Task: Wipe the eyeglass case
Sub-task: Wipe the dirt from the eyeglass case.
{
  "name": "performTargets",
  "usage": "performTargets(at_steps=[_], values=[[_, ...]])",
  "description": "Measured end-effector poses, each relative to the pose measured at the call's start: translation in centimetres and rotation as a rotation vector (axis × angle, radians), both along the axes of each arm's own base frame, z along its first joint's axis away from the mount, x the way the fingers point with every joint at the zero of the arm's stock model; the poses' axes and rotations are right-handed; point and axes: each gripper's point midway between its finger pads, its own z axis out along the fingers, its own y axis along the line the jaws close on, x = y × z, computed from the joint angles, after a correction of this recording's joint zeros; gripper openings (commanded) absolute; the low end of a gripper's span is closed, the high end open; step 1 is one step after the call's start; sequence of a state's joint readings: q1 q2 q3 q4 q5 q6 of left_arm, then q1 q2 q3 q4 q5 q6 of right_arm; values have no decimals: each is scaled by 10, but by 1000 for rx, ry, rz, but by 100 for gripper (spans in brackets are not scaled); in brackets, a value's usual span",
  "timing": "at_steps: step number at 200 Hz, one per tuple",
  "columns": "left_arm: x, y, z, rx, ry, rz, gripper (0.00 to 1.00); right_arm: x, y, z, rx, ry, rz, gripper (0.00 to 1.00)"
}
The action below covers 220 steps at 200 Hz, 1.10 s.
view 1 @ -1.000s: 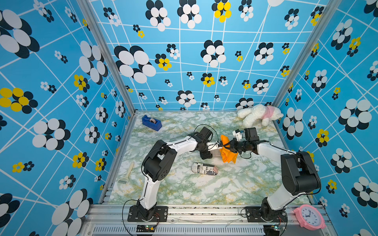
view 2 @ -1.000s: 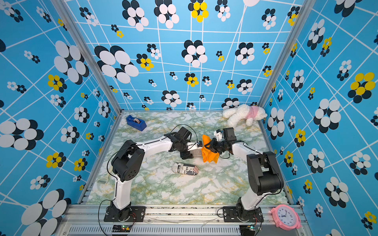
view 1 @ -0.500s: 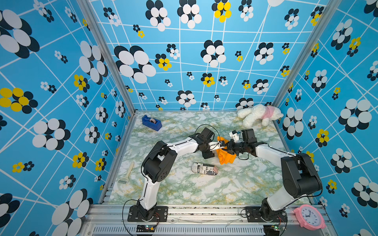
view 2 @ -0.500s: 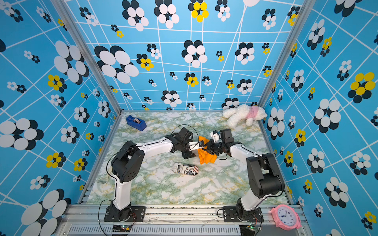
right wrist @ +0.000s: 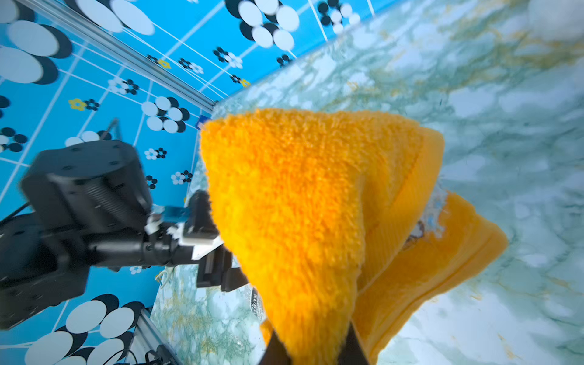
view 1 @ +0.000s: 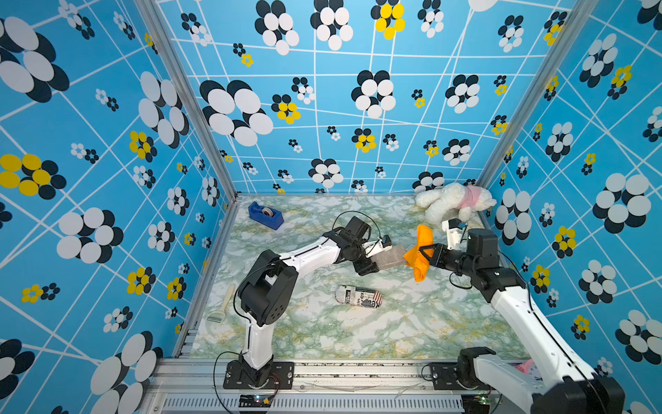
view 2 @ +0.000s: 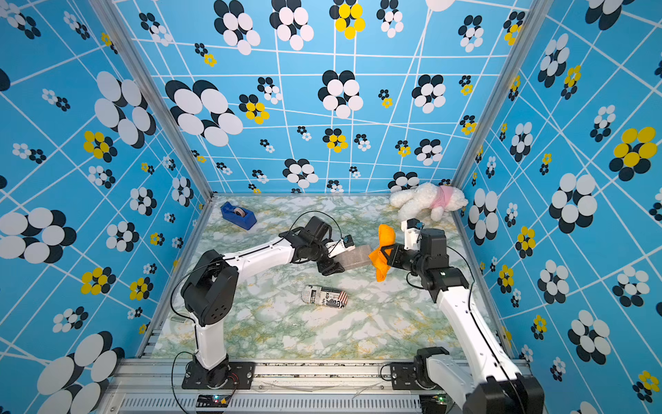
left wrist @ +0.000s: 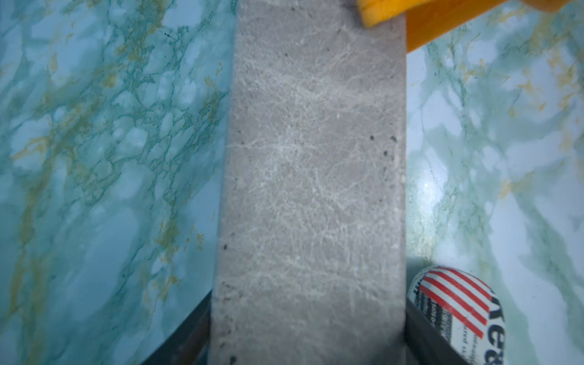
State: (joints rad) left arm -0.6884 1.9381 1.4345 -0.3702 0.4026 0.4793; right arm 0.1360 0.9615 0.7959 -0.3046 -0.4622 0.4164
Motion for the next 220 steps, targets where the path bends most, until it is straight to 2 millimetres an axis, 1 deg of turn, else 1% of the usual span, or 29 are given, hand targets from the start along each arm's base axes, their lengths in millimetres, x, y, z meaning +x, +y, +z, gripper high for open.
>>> performTargets(at_steps=[11, 12, 24, 27, 40, 46, 60, 70, 95, 108, 117, 127, 142, 150, 160, 185, 203, 220], values=[[-1, 0, 6, -13, 50, 28, 12, -11, 12, 8, -17, -44, 44, 0], [-2, 1, 7, -14, 57, 31, 12, -13, 16, 10, -18, -50, 59, 0], [-2, -2, 17, -49, 113, 61, 12, -24, 34, 10, -41, -72, 126, 0], [-2, -3, 18, -53, 117, 65, 12, -24, 35, 9, -44, -73, 131, 0], [-3, -6, 28, -95, 169, 90, 13, -34, 49, -1, -68, -69, 181, 0], [-6, -7, 32, -116, 200, 102, 13, -39, 54, -9, -82, -58, 201, 0], [-12, -9, 40, -149, 259, 113, 14, -45, 61, -20, -98, -46, 228, 0], [-18, -11, 47, -176, 305, 113, 15, -44, 63, -25, -112, -47, 233, 0], [-34, -13, 68, -225, 377, 102, 16, -29, 60, -31, -173, -48, 217, 0], [-34, -9, 75, -227, 386, 126, 16, -22, 58, -28, -185, -55, 218, 0], [-34, -4, 78, -227, 397, 139, 16, -14, 51, -21, -188, -69, 198, 0], [-37, 0, 78, -216, 419, 150, 16, -4, 36, -15, -198, -78, 150, 0], [-43, 3, 78, -204, 442, 150, 16, 5, 19, -8, -209, -85, 99, 0], [-48, 4, 79, -203, 452, 143, 16, 7, 15, -4, -208, -88, 88, 0], [-54, 5, 81, -199, 459, 140, 16, 6, 16, -1, -199, -89, 97, 0], [-58, 10, 80, -182, 486, 155, 15, 0, 30, 3, -189, -92, 138, 0], [-59, 12, 77, -169, 505, 170, 15, -10, 51, 4, -160, -83, 192, 0], [-58, 9, 76, -166, 511, 169, 14, -21, 79, 5, -87, -79, 272, 0]])
